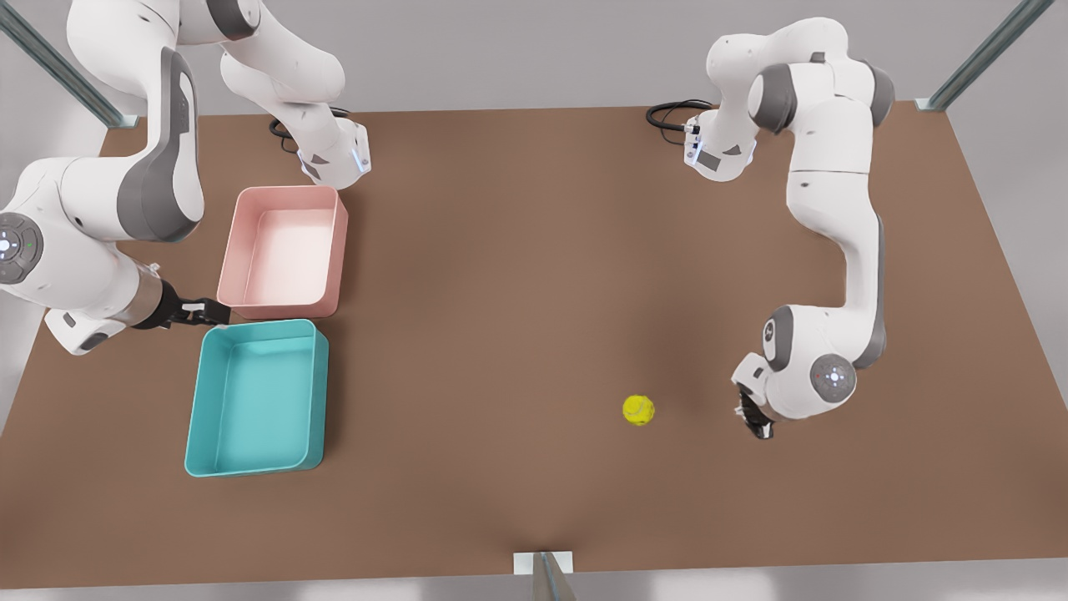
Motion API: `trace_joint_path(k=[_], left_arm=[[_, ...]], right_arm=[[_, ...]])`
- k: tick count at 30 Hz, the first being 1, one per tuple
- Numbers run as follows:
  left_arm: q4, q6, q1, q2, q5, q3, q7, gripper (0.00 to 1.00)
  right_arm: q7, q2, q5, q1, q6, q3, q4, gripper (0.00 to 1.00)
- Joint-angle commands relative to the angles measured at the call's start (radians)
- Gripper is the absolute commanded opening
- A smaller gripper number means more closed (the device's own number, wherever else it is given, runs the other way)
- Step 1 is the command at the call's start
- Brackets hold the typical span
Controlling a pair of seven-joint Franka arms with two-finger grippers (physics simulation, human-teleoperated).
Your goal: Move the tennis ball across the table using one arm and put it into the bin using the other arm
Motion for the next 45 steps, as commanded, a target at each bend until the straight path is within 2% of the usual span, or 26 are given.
trace_joint_path(k=[1,2,3,5,6,7,8,9,11,12,15,17,18,20,21,23,25,28,33,39,45], left_arm=[[0.099,-0.48,-0.024,-0.078,0.002,0.004,-1.481,0.21],[0.191,-0.673,-0.028,-0.109,0.004,0.003,-1.566,0.21],[0.391,-0.95,-0.048,-0.112,0.004,0.0,-1.695,0.21],[0.425,-1.008,-0.098,-0.141,0.004,-0.006,-1.746,0.21],[0.416,-1.008,-0.085,-0.213,0.002,-0.014,-1.705,0.21],[0.376,-0.999,-0.067,-0.269,0.001,-0.02,-1.674,0.34],[0.25,-0.93,-0.056,-0.371,0.001,-0.023,-1.577,0.87],[0.104,-0.83,-0.05,-0.476,0.022,-0.019,-1.516,1.0],[0.123,-0.847,-0.042,-0.45,0.033,-0.017,-1.517,1.0],[0.121,-0.847,-0.038,-0.441,0.042,-0.017,-1.517,1.0],[0.123,-0.842,-0.018,-0.441,0.045,-0.019,-1.516,1.0],[0.121,-0.844,-0.021,-0.441,0.043,-0.022,-1.516,1.0],[0.121,-0.844,-0.018,-0.441,0.043,-0.022,-1.516,1.0],[0.121,-0.842,-0.016,-0.439,0.045,-0.022,-1.516,1.0],[0.121,-0.842,-0.016,-0.431,0.045,-0.022,-1.516,1.0],[0.121,-0.842,-0.016,-0.43,0.045,-0.022,-1.516,1.0],[0.121,-0.842,-0.012,-0.428,0.045,-0.022,-1.516,1.0],[0.12,-0.844,-0.005,-0.428,0.045,-0.02,-1.516,1.0],[0.121,-0.842,-0.005,-0.425,0.045,-0.02,-1.516,1.0],[0.121,-0.827,-0.002,-0.391,0.048,-0.019,-1.503,1.0],[0.121,-0.798,0.013,-0.382,0.037,-0.019,-1.503,1.0]], right_arm=[[0.0,0.012,0.005,0.001,0.0,0.0,0.006,1.0],[0.0,0.017,0.002,0.003,-0.003,0.0,0.003,1.0],[0.004,0.021,0.008,0.005,-0.01,0.002,0.005,1.0],[0.003,0.035,0.008,0.015,-0.012,0.009,0.011,1.0],[0.003,0.038,0.011,0.043,-0.027,0.011,0.008,1.0],[0.007,0.062,0.011,0.08,-0.032,0.011,0.003,1.0],[0.015,0.107,0.01,0.139,-0.015,0.012,0.011,1.0],[0.018,0.148,0.039,0.205,0.01,0.012,0.028,1.0],[0.099,0.234,0.043,0.285,0.095,0.012,0.049,1.0],[0.219,0.306,0.039,0.334,0.198,0.012,0.067,1.0],[0.535,0.444,0.039,0.422,0.338,0.012,0.146,1.0],[0.578,0.51,0.033,0.443,0.491,0.005,0.146,1.0],[0.601,0.529,0.036,0.463,0.548,-0.012,0.147,1.0],[0.601,0.555,0.04,0.62,0.629,-0.168,0.138,1.0],[0.6,0.561,0.042,0.649,0.634,-0.201,0.14,1.0],[0.604,0.578,0.048,0.646,0.692,-0.202,0.144,1.0],[0.581,0.566,0.037,0.63,0.803,-0.204,0.075,1.0],[0.589,0.576,0.048,0.61,0.816,-0.204,0.084,1.0],[0.595,0.622,0.192,0.614,0.844,-0.204,0.106,1.0],[0.59,0.675,0.192,0.612,0.842,-0.204,0.161,1.0],[0.558,0.675,0.184,0.581,0.832,-0.204,0.146,1.0]])
